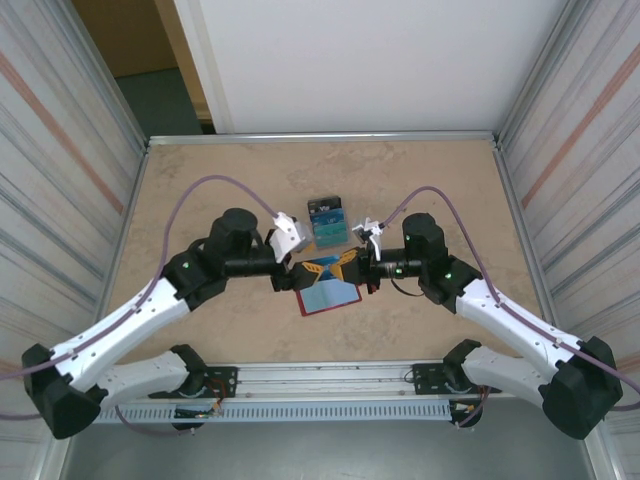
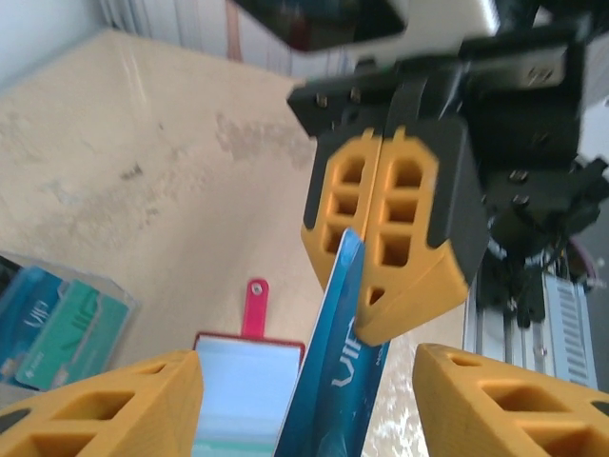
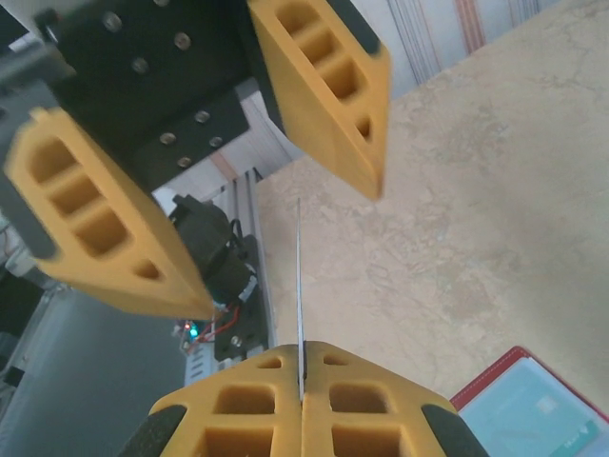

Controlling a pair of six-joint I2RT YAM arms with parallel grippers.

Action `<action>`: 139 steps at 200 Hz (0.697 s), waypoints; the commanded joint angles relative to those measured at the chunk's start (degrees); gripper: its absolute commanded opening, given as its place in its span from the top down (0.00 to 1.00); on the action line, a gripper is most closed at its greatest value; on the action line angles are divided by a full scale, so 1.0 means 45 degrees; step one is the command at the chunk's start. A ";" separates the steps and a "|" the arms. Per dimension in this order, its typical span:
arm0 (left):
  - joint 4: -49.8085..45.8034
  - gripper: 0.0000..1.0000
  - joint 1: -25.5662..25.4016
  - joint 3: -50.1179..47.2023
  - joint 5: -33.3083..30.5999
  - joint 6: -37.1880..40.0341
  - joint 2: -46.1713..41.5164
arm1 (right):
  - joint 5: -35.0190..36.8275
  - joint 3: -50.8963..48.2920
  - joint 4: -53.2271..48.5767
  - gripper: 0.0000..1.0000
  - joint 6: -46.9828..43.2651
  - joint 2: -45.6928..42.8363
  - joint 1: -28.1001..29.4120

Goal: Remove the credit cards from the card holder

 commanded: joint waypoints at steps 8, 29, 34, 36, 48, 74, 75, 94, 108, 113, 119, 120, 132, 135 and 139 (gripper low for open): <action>-0.1406 0.43 0.0259 0.0773 0.0836 0.1391 0.0764 | -0.0208 0.0497 -0.0411 1.00 -0.0444 -0.0195 0.0012; -0.1397 0.73 0.0570 0.0906 0.1591 0.1566 0.1176 | -0.0224 0.0523 -0.0508 1.00 -0.0502 -0.0534 0.0010; -0.1340 0.82 0.0622 0.0914 0.1767 0.1567 0.1241 | -0.0177 0.0510 -0.0561 1.00 -0.0520 -0.0566 0.0026; -0.1310 0.85 0.0641 0.0930 0.1845 0.1566 0.1268 | -0.0158 0.0512 -0.0574 1.00 -0.0532 -0.0563 0.0026; -0.1151 0.98 0.0724 0.0910 0.2147 0.1584 0.1373 | -0.0010 0.0511 -0.0645 1.00 -0.0576 -0.0595 0.0003; -0.0974 1.00 0.0827 0.0955 0.2056 0.1873 0.1581 | 0.0419 0.0531 -0.0840 0.92 -0.0692 -0.0722 -0.0062; -0.0958 1.00 0.0835 0.0955 0.2038 0.1886 0.1599 | 0.0430 0.0531 -0.0856 0.91 -0.0705 -0.0734 -0.0066; -0.0497 1.00 0.1250 0.0850 0.1950 0.2117 0.1741 | 0.1203 0.0609 -0.1406 0.71 -0.1081 -0.1067 -0.0105; -0.0038 1.00 0.1612 0.0779 0.1512 0.2403 0.1916 | 0.2070 0.0573 -0.1825 0.58 -0.1307 -0.1494 -0.0137; 0.0083 1.00 0.1741 0.0796 0.1320 0.2567 0.2036 | 0.2393 0.0543 -0.1943 0.51 -0.1342 -0.1683 -0.0130; 0.0210 1.00 0.1893 0.0862 0.1066 0.2788 0.2244 | 0.2981 0.0517 -0.2096 0.44 -0.1362 -0.1934 -0.0151; 0.0220 1.00 0.1926 0.0869 0.1035 0.2821 0.2272 | 0.3088 0.0505 -0.2109 0.44 -0.1362 -0.1974 -0.0150; 0.0394 1.00 0.2178 0.1155 0.0561 0.3293 0.2848 | 0.4055 0.0408 -0.2362 0.29 -0.1353 -0.2481 -0.0168; 0.0394 1.00 0.2233 0.1256 0.0473 0.3403 0.3030 | 0.4291 0.0387 -0.2417 0.25 -0.1361 -0.2617 -0.0169; 0.0405 1.00 0.2285 0.1409 0.0284 0.3605 0.3257 | 0.4556 0.0349 -0.2480 0.22 -0.1362 -0.2789 -0.0183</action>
